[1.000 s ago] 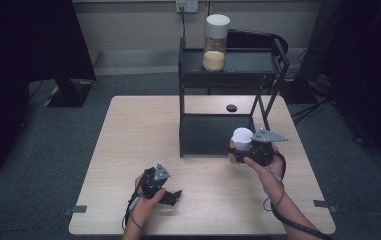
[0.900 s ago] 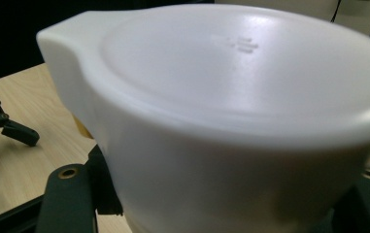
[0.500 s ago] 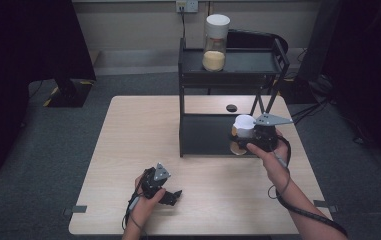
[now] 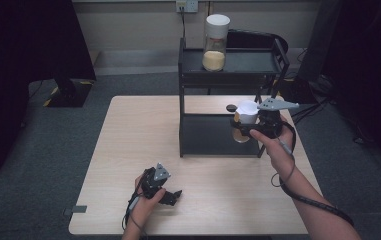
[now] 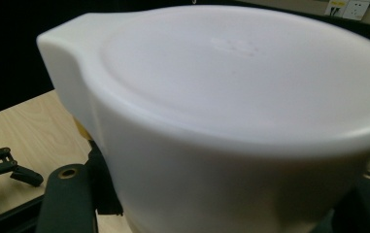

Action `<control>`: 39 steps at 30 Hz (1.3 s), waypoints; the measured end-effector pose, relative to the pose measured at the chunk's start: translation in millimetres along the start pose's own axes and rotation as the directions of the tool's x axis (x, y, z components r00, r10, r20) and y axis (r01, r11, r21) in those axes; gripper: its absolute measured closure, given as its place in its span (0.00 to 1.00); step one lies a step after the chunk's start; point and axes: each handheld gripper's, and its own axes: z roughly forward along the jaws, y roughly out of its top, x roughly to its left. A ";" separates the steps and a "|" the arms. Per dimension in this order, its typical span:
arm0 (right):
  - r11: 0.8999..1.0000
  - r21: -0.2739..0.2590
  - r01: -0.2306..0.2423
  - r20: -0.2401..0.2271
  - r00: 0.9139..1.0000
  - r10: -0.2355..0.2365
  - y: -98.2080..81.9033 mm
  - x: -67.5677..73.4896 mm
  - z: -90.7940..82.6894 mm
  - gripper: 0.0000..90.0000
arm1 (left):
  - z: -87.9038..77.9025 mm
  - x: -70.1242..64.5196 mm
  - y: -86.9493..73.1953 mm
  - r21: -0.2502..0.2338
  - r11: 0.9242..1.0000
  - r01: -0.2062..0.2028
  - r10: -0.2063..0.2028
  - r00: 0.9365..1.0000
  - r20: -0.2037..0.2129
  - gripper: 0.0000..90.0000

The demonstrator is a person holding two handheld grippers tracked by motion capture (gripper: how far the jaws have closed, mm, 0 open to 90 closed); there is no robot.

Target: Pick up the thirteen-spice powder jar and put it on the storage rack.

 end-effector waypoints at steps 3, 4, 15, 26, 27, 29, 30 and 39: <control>1.000 -0.004 -0.002 -0.005 1.000 0.002 8.4 -1.5 -1.2 0.34 | 0.0 0.0 0.0 0.000 1.000 0.000 0.000 1.000 0.000 0.00; 1.000 -0.003 0.000 -0.005 1.000 0.000 11.5 -1.8 -1.7 0.34 | 0.0 0.0 0.0 0.000 1.000 0.000 0.000 1.000 0.000 0.00; 1.000 -0.011 0.014 -0.004 1.000 -0.014 42.9 -6.1 -9.9 0.34 | 0.2 -0.3 -0.5 -0.003 1.000 0.005 -0.005 1.000 0.000 0.00; 1.000 -0.022 0.022 -0.004 1.000 -0.022 69.0 -8.9 -16.3 0.34 | 0.2 -0.2 -0.4 -0.003 1.000 0.003 -0.003 1.000 0.000 0.00; 0.999 -0.024 0.026 -0.004 1.000 -0.026 71.2 -9.0 -16.9 0.34 | 0.2 -0.2 -0.4 -0.003 1.000 0.003 -0.003 1.000 0.000 0.00; 0.999 -0.027 0.027 -0.003 1.000 -0.027 75.7 -8.8 -18.0 0.34 | 0.2 -0.1 -0.4 -0.003 1.000 0.003 -0.003 1.000 0.000 0.00; 0.999 -0.029 0.026 -0.004 1.000 -0.026 77.8 -9.0 -18.6 0.34 | 0.2 -0.1 -0.5 -0.003 1.000 0.002 -0.002 1.000 0.000 0.00; 0.998 -0.047 0.031 0.001 1.000 -0.031 98.7 -9.4 -24.8 0.34 | 0.2 -0.1 -0.3 -0.002 1.000 0.002 -0.002 1.000 0.000 0.00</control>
